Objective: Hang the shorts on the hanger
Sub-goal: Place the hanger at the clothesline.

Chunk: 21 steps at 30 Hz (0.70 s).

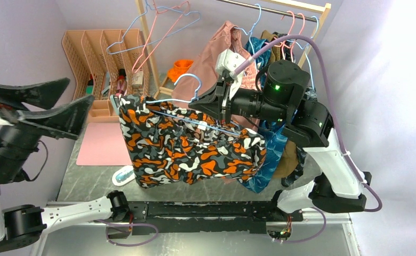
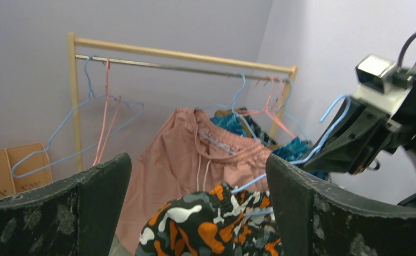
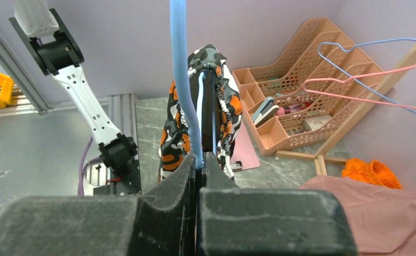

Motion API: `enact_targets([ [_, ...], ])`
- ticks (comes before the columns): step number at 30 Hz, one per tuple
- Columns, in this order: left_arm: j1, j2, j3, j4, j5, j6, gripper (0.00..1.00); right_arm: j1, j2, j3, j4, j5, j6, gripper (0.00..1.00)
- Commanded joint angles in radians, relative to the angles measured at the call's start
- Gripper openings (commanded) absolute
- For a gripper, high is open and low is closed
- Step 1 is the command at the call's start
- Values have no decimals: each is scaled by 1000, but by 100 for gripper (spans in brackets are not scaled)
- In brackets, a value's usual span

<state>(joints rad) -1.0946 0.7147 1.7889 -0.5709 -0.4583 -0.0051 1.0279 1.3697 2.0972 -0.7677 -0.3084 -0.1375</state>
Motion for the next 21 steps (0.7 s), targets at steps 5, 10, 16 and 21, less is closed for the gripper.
enact_targets([
  [5, 1, 82, -67, -110, 73, 94, 100, -2, -23, -80, 56, 77, -17, 0],
  [10, 1, 157, -98, -160, 195, 162, 100, -2, -50, -151, 53, 97, -14, 0],
  [16, 1, 143, -179, -146, 445, 224, 99, -2, -103, -248, 51, 84, 3, 0],
  [21, 1, 202, -193, -197, 533, 249, 99, -2, -140, -319, 63, 49, 21, 0],
])
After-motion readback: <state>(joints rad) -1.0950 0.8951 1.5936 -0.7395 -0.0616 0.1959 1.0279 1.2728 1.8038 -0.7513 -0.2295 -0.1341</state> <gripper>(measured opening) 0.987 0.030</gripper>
